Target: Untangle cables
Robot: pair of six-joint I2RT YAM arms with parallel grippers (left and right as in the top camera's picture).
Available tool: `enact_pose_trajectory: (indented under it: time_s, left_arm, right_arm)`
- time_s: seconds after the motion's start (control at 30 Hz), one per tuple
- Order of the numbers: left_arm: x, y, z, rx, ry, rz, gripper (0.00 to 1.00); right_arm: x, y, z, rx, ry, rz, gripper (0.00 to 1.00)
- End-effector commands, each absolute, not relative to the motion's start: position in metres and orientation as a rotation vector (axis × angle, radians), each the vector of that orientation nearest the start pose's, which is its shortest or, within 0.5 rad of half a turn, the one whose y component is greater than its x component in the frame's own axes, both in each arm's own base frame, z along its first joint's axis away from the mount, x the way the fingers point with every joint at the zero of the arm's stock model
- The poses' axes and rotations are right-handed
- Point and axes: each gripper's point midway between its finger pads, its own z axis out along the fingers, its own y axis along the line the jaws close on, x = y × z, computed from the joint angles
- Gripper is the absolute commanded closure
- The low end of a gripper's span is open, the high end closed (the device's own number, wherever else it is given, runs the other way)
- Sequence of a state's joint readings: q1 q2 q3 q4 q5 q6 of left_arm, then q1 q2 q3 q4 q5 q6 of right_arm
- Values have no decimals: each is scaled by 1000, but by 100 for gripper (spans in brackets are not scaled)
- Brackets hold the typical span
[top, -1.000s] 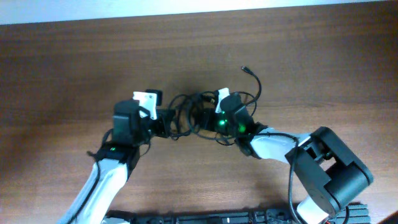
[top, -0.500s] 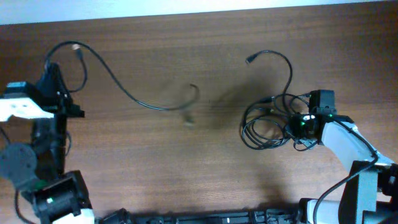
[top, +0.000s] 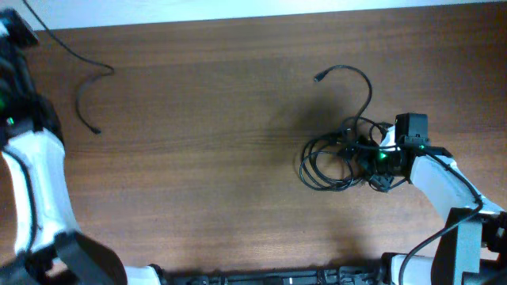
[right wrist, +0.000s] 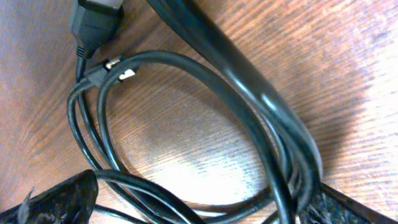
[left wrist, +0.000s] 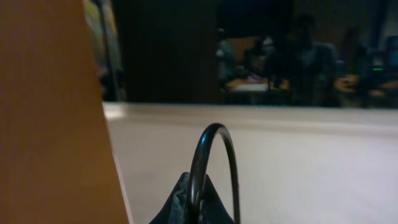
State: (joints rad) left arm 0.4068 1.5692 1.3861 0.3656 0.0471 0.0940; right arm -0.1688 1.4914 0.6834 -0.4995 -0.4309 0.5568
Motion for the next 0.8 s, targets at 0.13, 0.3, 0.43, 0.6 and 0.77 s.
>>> enact_pose_trajectory:
  time_s: [0.13,0.3,0.43,0.6,0.77]
  left_arm:
    - [564,326,376,-301,1522,595,100]
    - [585,343,103,-543,2049,409,100]
    - [572,337,97,-599,2126,373,1]
    - [541,315,267,-766,1867,254,1]
    - [532,141,322,-427,2007,-540,1]
  right_arm:
    - [272,25,11,966,2757,679,1]
    - [272,25,11,966,2757,679,1]
    - [272,25,11,966,2757,679,2]
    - [272,25,11,966,2757,679,1]
    - [272,25,11,965,2757,679,1]
